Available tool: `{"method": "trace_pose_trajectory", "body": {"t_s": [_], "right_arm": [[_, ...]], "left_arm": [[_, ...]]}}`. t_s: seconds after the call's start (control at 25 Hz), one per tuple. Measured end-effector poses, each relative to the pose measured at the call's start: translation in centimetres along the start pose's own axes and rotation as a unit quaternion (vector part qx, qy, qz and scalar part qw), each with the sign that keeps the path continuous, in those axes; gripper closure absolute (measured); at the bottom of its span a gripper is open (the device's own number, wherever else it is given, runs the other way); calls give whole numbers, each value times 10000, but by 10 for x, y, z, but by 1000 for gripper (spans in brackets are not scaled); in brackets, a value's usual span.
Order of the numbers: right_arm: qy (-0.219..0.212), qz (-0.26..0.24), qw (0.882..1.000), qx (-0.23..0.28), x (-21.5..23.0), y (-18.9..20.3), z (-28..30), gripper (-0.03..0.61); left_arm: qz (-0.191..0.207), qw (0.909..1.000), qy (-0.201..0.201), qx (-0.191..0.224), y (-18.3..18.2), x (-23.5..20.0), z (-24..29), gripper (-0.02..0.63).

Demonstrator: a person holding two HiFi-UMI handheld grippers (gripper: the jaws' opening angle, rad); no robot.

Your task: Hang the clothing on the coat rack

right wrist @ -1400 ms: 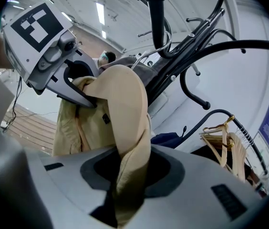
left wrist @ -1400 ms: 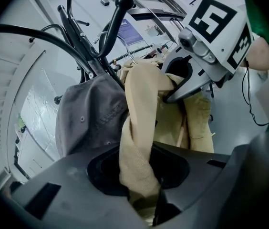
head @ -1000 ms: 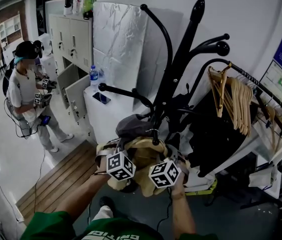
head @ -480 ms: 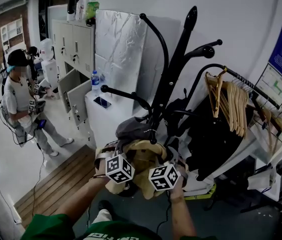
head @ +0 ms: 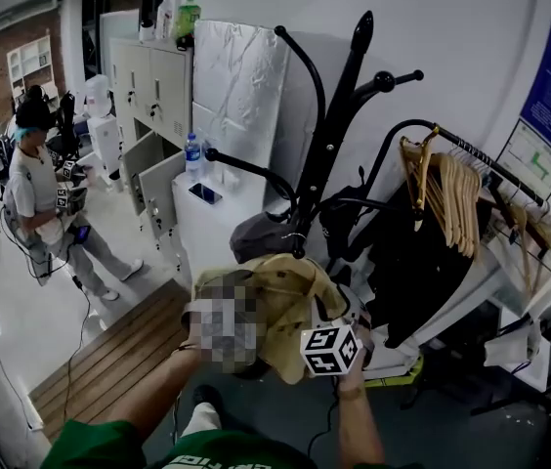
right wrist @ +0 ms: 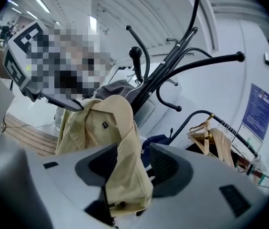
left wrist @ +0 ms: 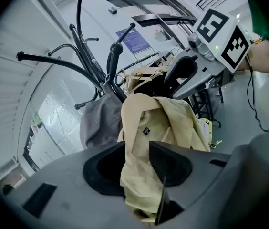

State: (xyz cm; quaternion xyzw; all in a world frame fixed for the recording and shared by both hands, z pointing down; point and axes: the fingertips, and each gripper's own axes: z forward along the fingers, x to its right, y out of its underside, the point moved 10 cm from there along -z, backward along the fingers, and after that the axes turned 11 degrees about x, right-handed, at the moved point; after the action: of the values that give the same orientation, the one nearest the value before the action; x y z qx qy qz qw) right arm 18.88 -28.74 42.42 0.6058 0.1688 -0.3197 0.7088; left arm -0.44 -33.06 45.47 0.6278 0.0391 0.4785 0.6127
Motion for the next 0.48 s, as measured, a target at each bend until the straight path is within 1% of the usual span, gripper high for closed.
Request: {"method": "trace_pose_trajectory", "body": {"t_s": [0.04, 0.12, 0.16, 0.28, 0.36, 0.48], "right_arm": [[-1, 57, 10000, 30, -1, 2, -5, 362], [-30, 181, 9998, 93, -6, 5, -15, 364], [-64, 245, 9996, 110, -8, 7, -19, 376], [-193, 368, 9991, 70, -17, 15, -30, 404], [-239, 411, 9989, 36, -22, 21, -37, 432], [-222, 473, 9986, 50, -28, 28, -47, 490]], "left_arm": [[-49, 10000, -9, 11, 0, 3, -3, 462], [-134, 9999, -36, 37, -1, 10, -11, 487], [-157, 9999, -51, 45, -1, 14, -15, 499], [-233, 9997, -43, 50, 0, 27, -25, 557], [-310, 9995, -9, 38, 1, 35, -30, 572], [-417, 9991, 78, -5, 3, 49, -36, 594]]}}
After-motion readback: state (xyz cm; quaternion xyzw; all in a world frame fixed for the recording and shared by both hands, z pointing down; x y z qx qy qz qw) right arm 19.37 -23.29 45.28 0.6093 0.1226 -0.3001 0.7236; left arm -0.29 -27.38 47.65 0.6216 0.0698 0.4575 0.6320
